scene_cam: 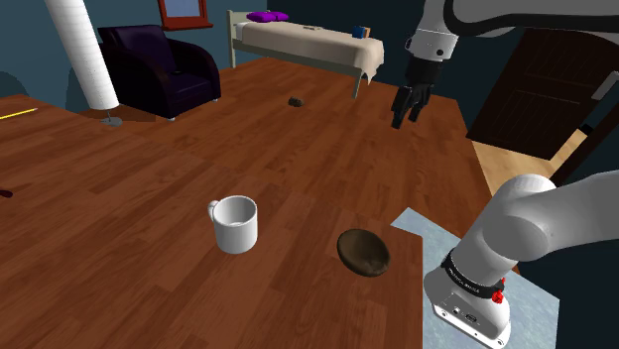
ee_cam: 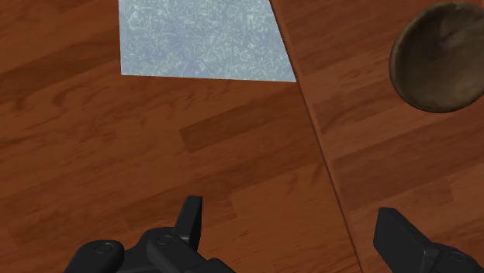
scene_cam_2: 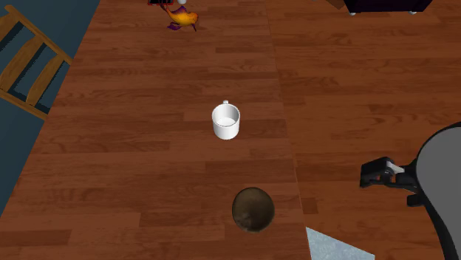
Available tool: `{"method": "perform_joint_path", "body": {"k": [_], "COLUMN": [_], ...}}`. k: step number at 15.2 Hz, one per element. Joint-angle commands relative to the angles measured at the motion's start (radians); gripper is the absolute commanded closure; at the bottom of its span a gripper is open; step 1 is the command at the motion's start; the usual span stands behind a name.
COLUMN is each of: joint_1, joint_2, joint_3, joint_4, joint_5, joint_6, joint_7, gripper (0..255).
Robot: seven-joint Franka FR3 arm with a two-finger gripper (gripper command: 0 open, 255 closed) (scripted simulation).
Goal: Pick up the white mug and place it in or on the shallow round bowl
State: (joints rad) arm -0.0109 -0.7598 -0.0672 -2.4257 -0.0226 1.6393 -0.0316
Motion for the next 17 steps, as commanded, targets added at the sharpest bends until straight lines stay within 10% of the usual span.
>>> {"method": "perform_joint_path", "body": {"k": [1,17], "joint_1": [0.000,0.123], "joint_2": [0.000,0.327], "joint_3": [0.000,0.293], "joint_4": [0.000,0.041], "joint_5": [0.000,0.147], "joint_6": [0.000,0.300], "joint_7": [0.000,0.328], "gripper": [0,0]}}
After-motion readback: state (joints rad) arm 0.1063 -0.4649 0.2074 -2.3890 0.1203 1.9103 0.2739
